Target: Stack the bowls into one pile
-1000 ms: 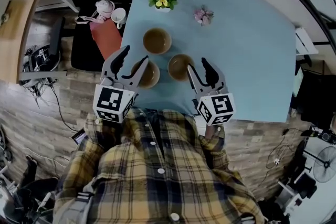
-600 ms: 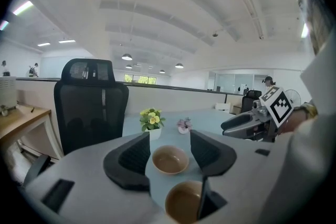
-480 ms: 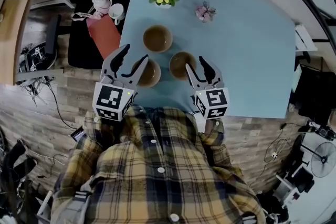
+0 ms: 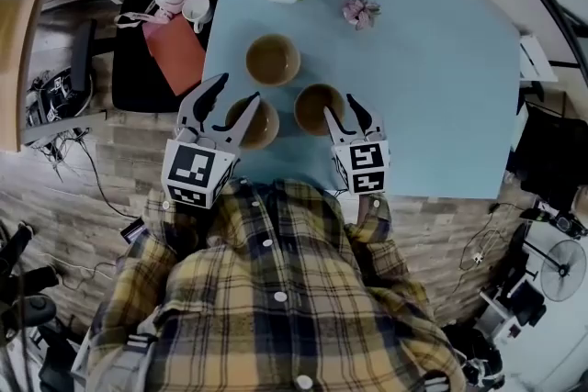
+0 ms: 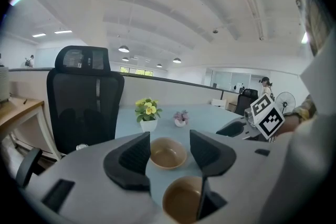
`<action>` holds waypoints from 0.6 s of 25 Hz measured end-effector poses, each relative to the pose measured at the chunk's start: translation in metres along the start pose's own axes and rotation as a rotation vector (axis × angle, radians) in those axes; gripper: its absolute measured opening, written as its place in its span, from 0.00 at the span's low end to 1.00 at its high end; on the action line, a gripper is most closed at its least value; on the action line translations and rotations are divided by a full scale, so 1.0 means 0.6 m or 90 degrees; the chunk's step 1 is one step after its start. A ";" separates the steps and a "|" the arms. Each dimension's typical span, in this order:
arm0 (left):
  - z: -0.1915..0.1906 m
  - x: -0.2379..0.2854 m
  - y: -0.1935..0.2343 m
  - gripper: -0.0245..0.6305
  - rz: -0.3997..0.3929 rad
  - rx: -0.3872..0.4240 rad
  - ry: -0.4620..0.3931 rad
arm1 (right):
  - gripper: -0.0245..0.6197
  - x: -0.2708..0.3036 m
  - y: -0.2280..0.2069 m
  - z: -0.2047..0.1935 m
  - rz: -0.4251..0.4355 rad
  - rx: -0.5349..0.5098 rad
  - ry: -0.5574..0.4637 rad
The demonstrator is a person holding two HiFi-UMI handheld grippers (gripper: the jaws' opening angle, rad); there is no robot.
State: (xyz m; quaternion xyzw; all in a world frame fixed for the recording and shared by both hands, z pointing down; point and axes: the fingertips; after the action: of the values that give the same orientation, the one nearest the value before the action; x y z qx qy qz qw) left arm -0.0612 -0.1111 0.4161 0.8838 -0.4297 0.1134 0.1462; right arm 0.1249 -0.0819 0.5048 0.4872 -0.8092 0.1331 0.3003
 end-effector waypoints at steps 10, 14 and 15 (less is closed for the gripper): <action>-0.013 0.026 0.006 0.38 -0.008 -0.002 0.013 | 0.35 0.033 -0.014 -0.060 -0.004 0.057 0.062; -0.022 0.031 0.010 0.37 -0.009 -0.007 0.020 | 0.34 0.042 -0.016 -0.077 -0.006 0.076 0.081; -0.024 0.032 0.011 0.37 -0.009 -0.009 0.023 | 0.34 0.043 -0.016 -0.081 -0.005 0.079 0.086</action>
State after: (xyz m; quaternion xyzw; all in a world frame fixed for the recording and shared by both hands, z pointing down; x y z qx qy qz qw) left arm -0.0558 -0.1238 0.4369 0.8838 -0.4211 0.1254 0.1609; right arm 0.1416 -0.0803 0.5580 0.4981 -0.7751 0.2142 0.3244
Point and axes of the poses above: the fingertips, and each gripper's own axes: x forward along the fingers, y to its left, z out of its top, and after that the axes turned 5 degrees about -y, right-handed
